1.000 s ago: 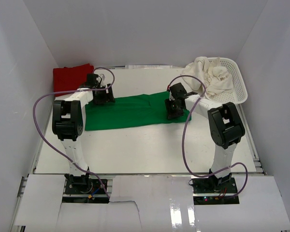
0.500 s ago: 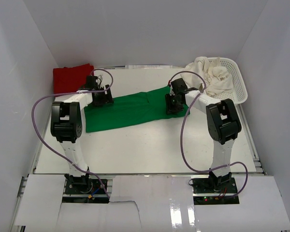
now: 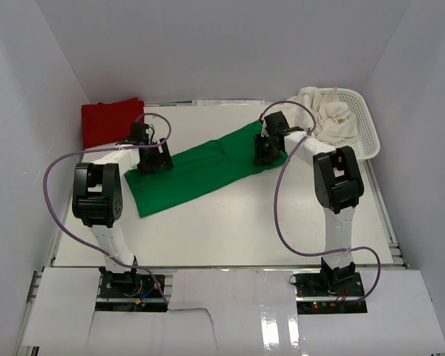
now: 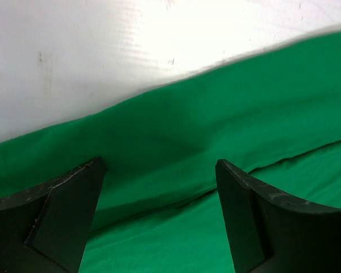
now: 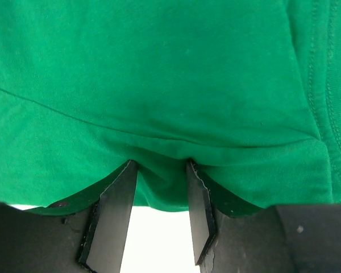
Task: Fold and stack the t-shirts
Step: Rotate the tshirt 90 degrees
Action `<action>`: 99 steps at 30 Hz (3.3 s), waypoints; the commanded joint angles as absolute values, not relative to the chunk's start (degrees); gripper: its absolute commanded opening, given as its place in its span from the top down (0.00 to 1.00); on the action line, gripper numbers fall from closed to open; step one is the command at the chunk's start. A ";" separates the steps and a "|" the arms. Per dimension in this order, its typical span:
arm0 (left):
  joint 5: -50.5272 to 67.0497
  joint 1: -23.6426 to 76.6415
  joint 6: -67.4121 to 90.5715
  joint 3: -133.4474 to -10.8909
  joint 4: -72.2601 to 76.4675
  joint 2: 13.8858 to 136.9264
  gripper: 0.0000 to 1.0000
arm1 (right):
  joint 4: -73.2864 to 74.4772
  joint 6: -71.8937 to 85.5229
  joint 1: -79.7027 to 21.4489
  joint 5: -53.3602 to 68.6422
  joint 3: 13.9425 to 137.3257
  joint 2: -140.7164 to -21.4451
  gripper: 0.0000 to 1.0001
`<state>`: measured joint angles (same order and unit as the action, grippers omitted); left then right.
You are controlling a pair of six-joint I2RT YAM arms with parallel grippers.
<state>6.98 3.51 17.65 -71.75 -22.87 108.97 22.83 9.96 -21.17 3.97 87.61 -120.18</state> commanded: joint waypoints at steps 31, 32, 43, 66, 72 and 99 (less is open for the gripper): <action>9.40 22.76 35.06 -52.04 -31.90 91.06 0.09 | 20.57 11.69 -16.35 13.62 111.78 -139.65 0.50; 9.58 23.29 35.76 -51.42 -31.99 90.18 0.09 | 20.48 11.86 -16.26 14.15 112.58 -140.35 0.50; 11.95 27.68 41.39 -44.65 -32.78 81.30 0.09 | 17.67 16.96 -15.73 22.41 119.09 -144.93 0.48; 10.81 46.93 56.07 -42.80 -26.81 84.28 0.09 | 12.48 25.75 -17.14 30.58 130.16 -153.54 0.45; 9.93 50.18 57.92 -44.38 -26.19 86.92 0.08 | 10.64 26.02 -17.49 30.32 128.32 -152.84 0.44; 8.53 51.59 65.74 -47.28 -43.24 62.68 0.07 | 8.53 26.72 -16.88 31.37 131.49 -154.16 0.44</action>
<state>8.91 51.16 62.96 -45.28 -38.89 67.16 8.62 26.87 -17.08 31.75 130.50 -152.97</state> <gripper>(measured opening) 0.927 0.562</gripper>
